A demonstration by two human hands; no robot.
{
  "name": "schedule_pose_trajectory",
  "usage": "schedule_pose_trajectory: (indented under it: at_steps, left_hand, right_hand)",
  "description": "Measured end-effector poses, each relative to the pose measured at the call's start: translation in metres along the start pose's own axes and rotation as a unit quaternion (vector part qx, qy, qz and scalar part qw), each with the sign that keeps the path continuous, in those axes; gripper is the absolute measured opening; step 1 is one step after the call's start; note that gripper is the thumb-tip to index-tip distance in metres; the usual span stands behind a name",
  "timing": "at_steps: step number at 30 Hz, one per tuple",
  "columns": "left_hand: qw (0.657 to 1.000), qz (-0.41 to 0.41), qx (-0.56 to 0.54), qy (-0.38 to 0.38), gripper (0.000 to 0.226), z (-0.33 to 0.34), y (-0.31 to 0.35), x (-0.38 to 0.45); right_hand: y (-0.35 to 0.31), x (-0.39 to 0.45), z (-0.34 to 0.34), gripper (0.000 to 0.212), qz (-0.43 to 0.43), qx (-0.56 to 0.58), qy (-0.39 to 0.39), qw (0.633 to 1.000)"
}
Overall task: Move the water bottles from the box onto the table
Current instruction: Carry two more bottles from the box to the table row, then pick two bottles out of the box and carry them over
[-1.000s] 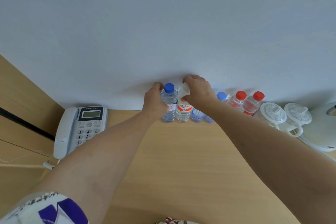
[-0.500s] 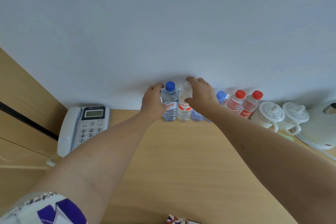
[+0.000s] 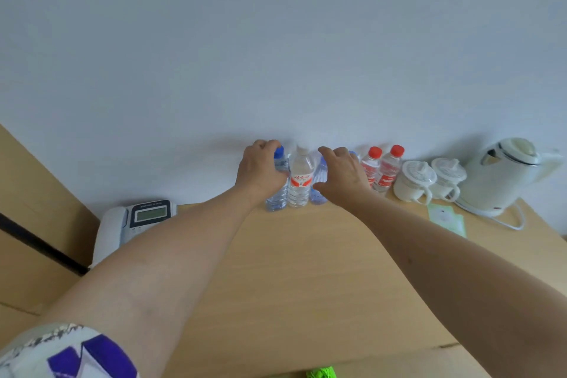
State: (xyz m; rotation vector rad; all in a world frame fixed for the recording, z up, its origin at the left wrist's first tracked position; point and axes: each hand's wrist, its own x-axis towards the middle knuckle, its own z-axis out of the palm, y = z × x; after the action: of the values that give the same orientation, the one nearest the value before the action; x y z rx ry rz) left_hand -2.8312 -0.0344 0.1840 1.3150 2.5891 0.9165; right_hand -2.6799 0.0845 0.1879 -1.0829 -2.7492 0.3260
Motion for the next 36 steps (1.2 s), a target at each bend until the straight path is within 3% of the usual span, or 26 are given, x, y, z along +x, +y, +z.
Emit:
schedule_pose_trajectory:
  at_steps: [9, 19, 26, 36]
  left_hand:
    - [0.974, 0.188, 0.043, -0.116, 0.066, 0.049, 0.083, -0.040]
    - [0.910, 0.354, 0.100, -0.190, 0.079, 0.119, 0.252, -0.118]
    - [0.847, 0.456, 0.082, -0.260, 0.078, 0.191, 0.400, -0.247]
    - [0.746, 0.566, 0.042, -0.347, 0.077, 0.291, 0.581, -0.475]
  right_hand:
    - [0.062, -0.106, -0.022, 0.083, 0.158, -0.046, 0.027, 0.986]
    - [0.170, -0.265, -0.072, 0.088, 0.340, -0.034, 0.091, 0.935]
    - [0.265, -0.436, -0.112, 0.084, 0.463, -0.030, 0.108, 0.879]
    - [0.363, -0.703, -0.152, 0.093, 0.640, -0.032, 0.114, 0.759]
